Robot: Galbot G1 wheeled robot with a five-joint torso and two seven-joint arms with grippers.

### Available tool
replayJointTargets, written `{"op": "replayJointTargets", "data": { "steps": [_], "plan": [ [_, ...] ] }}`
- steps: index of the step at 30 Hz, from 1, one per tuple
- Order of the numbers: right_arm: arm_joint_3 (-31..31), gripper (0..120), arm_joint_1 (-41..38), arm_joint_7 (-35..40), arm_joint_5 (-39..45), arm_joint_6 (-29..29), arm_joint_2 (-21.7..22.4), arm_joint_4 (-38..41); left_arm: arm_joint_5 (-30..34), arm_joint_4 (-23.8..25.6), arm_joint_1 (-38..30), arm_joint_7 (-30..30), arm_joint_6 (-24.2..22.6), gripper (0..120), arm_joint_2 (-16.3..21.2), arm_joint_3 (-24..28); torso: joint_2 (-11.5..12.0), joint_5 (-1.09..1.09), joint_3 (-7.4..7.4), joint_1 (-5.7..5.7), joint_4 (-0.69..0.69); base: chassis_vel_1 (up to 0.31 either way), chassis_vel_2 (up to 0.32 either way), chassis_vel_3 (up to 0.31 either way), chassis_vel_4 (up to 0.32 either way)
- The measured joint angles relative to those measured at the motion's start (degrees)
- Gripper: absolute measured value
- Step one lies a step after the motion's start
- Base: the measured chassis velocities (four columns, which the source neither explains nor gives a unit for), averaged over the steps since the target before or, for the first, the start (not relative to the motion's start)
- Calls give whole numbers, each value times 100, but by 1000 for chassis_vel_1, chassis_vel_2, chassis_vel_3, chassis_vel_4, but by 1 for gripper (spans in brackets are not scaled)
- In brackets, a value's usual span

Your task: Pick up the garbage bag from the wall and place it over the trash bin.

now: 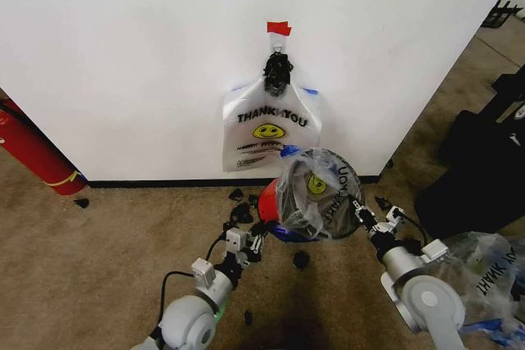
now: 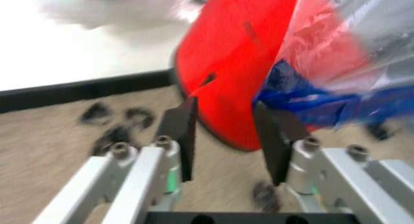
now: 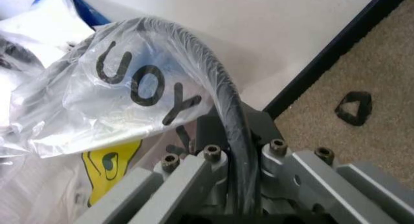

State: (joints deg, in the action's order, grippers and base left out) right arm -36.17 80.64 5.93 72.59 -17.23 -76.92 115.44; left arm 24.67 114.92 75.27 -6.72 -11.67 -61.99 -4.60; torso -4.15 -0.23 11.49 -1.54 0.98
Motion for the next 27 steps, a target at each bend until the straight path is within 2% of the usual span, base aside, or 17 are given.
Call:
{"op": "replayJointTargets", "data": {
  "steps": [2, 5, 8, 13, 17, 22, 26, 27],
  "plan": [
    [-16, 0, 5, 14, -21, 17, -6, 12, -197, 157, 16, -165, -158, 48, 145, -55, 0, 0, 0, 0, 0, 0, 0, 0, 0],
    [-27, 0, 6, 29, -42, 26, -22, 44, -355, 141, -24, -193, -162, 59, 294, -95, 0, 0, 0, 0, 1, 0, 0, 0, 0],
    [-26, 0, 6, 31, -48, 28, -30, 74, -362, 75, -49, -196, -154, 66, 346, -105, 0, 0, 0, 0, 0, 0, 0, 0, 0],
    [-28, 0, -2, 35, -112, 37, -55, 76, -144, 208, 6, -168, -81, 88, 499, -135, 0, -1, 0, 0, 0, 0, 0, 0, 0],
    [-5, 0, -5, 42, -322, 108, -74, 60, 23, 433, 50, -218, 70, 98, 597, -182, 0, -1, 0, 0, 0, 0, 0, 0, 0],
    [130, 0, -2, 134, -791, 334, -113, 161, 321, 1001, 40, -541, 91, 100, 774, -202, 0, -1, 0, 0, 0, 0, 0, 0, 0],
    [257, 0, 5, 338, -1251, 402, -150, 390, 636, 1596, -113, -718, -121, 90, 1084, -149, 0, -1, 0, 0, 0, 0, 0, 0, 0],
    [313, 0, 26, 437, -1485, 410, -181, 522, 850, 1828, -258, -828, -289, 85, 1262, -91, 0, 0, 0, 0, 0, 0, 0, 0, 0]
  ]
}}
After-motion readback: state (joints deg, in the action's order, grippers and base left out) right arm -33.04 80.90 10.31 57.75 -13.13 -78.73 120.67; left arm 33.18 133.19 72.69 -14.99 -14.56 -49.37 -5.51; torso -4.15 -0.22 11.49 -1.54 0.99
